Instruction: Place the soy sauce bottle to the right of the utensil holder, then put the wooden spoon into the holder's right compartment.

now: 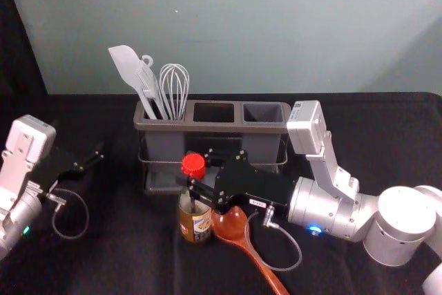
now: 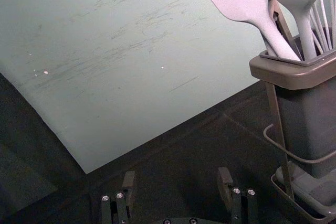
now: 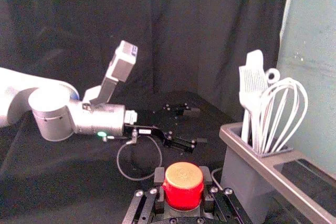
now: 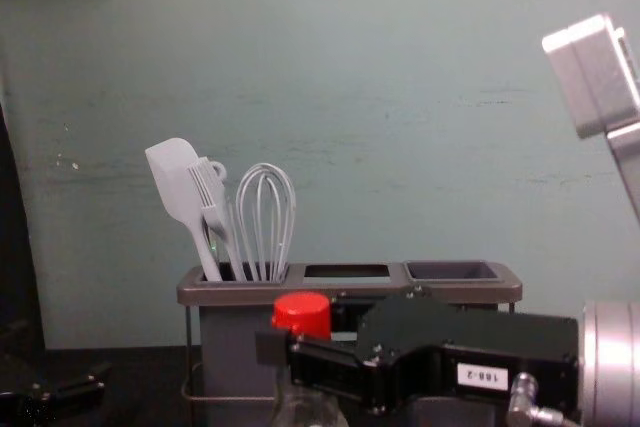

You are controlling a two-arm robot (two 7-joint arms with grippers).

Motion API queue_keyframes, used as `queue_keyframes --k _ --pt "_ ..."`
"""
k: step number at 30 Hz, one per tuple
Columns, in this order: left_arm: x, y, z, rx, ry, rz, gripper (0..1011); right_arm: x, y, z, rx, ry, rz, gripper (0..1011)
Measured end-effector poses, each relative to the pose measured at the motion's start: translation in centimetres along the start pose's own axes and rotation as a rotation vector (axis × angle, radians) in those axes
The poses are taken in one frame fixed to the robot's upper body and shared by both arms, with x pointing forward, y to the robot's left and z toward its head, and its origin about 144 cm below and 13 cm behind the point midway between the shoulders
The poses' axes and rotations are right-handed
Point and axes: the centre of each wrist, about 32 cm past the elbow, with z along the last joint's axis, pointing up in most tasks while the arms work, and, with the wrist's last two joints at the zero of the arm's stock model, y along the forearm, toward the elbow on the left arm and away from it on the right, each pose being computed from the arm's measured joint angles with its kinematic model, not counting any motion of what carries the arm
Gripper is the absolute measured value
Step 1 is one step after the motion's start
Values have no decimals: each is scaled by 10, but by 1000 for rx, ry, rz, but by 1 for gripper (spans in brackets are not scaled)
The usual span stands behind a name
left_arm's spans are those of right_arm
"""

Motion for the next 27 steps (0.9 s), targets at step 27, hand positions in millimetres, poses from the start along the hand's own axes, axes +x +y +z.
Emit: queue_keyframes --k 27 --pt "0 0 0 0 0 0 1012 -31 -123 18 -17 -11 -239 386"
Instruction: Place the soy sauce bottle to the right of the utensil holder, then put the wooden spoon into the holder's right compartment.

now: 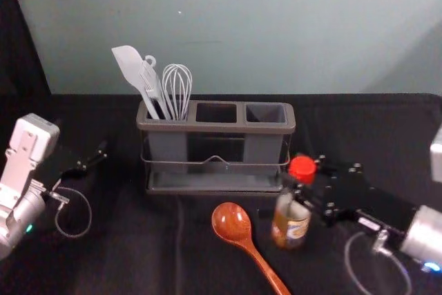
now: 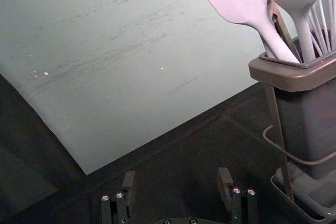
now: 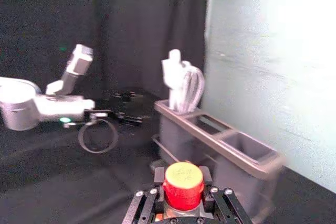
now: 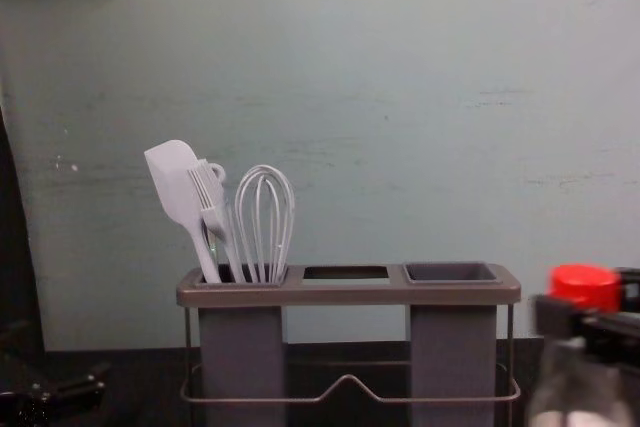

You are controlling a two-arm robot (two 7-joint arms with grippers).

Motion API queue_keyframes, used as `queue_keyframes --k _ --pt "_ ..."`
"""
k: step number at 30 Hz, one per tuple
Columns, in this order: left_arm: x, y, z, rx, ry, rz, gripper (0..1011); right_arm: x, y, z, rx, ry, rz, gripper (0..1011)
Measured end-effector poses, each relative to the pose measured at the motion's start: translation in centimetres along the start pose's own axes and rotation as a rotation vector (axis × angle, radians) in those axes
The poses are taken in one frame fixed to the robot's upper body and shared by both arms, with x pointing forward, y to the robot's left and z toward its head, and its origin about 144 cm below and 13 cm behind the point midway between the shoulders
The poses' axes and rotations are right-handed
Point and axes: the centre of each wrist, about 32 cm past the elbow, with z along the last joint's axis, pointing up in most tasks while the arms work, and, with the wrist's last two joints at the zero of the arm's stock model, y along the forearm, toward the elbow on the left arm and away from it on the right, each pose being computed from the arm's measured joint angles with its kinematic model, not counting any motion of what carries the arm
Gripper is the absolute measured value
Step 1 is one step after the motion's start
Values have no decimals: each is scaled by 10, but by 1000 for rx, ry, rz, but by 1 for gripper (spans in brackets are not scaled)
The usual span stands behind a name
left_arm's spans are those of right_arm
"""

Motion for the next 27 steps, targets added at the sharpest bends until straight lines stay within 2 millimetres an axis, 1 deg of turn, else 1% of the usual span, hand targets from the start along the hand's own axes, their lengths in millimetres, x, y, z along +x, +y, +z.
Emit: queue_keyframes --k 2,8,11,17,27 --pt "0 0 0 0 0 0 1011 3 -10 0 -4 -5 -34 386" --pt "0 0 0 0 0 0 1012 16 -25 0 -5 -14 -110 386" --pt "0 0 0 0 0 0 1012 20 -28 -1 -3 -10 -131 386" --pt "0 0 0 0 0 0 1011 40 -32 -9 -6 13 -198 386" --pt "0 0 0 0 0 0 1011 71 -29 -15 -7 16 -232 386"
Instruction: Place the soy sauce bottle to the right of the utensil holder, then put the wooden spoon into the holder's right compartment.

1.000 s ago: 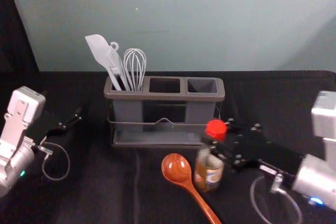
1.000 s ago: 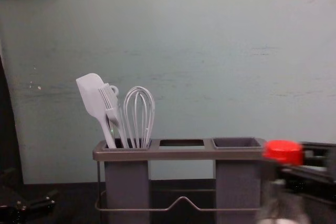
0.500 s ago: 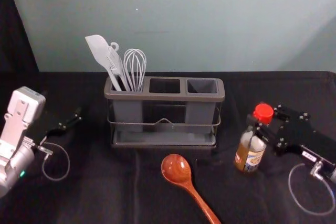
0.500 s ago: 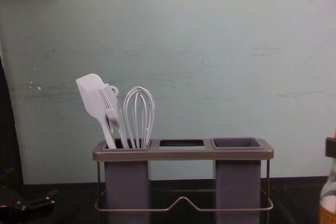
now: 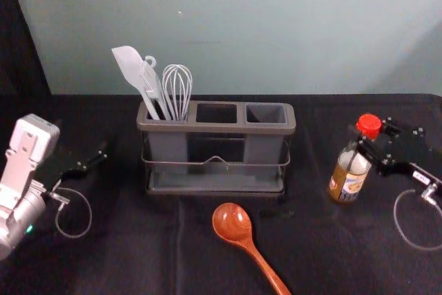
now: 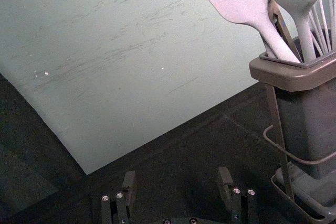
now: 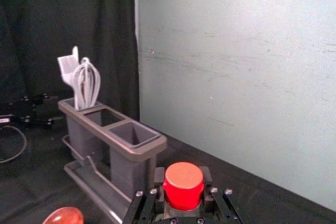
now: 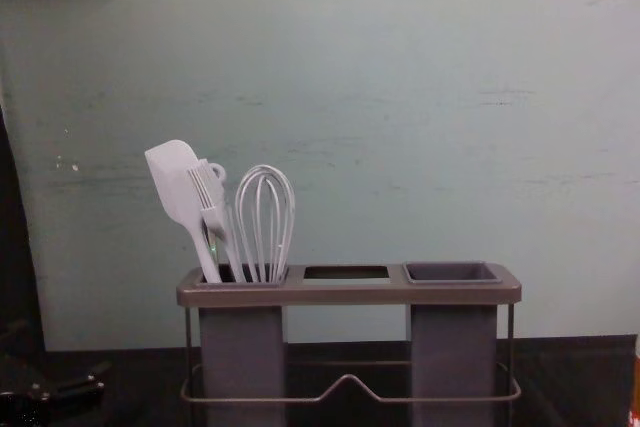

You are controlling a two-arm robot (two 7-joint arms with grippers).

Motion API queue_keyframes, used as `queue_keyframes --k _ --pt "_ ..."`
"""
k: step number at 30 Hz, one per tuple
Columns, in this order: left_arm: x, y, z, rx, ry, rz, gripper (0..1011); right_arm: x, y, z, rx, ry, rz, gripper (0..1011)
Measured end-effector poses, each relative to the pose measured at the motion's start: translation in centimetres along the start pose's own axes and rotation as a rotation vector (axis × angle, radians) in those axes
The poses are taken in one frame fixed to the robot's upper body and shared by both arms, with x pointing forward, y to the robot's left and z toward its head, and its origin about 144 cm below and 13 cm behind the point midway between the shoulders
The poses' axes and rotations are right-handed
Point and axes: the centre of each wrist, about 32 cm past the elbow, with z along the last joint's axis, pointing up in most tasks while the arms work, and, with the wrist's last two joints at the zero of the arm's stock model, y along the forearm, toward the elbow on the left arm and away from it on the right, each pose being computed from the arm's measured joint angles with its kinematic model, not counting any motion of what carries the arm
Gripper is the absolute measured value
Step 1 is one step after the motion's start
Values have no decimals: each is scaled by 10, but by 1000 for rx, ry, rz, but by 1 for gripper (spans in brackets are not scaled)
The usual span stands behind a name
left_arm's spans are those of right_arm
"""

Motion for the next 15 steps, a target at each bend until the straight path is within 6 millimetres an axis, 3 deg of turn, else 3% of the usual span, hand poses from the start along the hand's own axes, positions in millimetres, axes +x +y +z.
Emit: queue_keyframes --k 6,15 --pt "0 0 0 0 0 0 1011 15 13 0 -3 -4 5 386" --pt "0 0 0 0 0 0 1011 16 36 -4 -19 2 25 386"
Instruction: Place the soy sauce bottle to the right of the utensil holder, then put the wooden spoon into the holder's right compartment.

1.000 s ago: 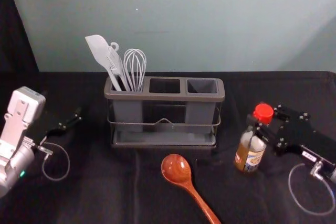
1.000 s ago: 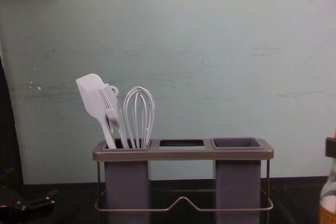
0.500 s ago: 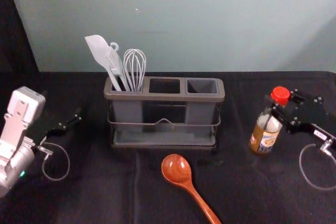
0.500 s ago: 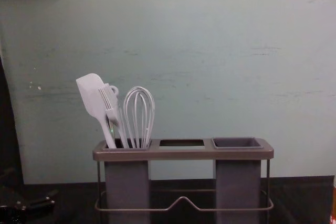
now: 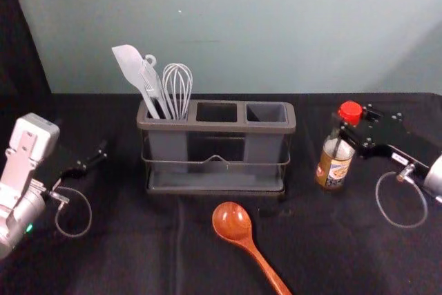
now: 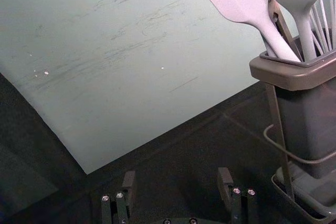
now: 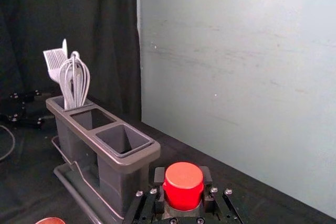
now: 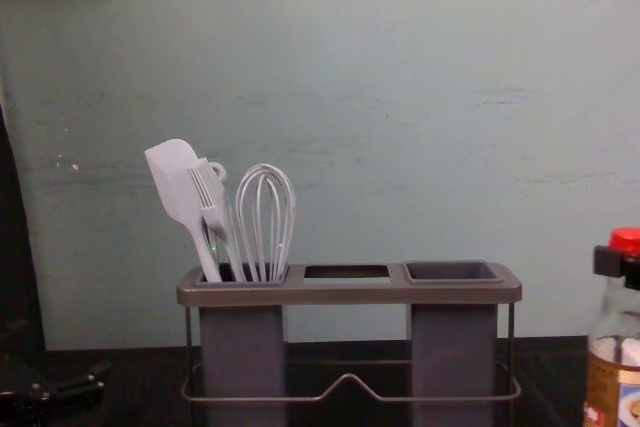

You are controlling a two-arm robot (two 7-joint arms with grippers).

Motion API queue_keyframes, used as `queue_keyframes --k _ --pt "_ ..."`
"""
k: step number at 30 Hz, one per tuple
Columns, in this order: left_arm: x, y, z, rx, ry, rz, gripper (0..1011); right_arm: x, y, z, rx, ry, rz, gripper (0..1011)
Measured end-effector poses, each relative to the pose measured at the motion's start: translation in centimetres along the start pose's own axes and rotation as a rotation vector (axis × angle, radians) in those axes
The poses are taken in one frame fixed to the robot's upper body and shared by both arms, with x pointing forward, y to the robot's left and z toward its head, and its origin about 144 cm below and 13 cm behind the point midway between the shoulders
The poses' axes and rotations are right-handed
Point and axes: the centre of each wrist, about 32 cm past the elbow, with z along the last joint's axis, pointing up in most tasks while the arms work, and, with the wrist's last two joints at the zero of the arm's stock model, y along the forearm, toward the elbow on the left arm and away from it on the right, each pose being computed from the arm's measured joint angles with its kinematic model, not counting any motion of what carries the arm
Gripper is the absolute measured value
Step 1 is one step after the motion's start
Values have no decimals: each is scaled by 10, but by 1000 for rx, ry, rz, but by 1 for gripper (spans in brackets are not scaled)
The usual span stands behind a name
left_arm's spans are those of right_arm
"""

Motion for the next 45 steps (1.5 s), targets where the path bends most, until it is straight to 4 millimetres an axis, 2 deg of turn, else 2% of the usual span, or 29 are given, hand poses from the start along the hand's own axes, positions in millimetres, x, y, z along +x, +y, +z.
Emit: queue_keyframes --k 7,20,45 --pt "0 0 0 0 0 0 1011 0 16 -5 5 -6 5 386" --pt "0 0 0 0 0 0 1012 1 32 -10 -24 -5 21 386" --pt "0 0 0 0 0 0 1012 2 47 -10 -17 13 40 386"
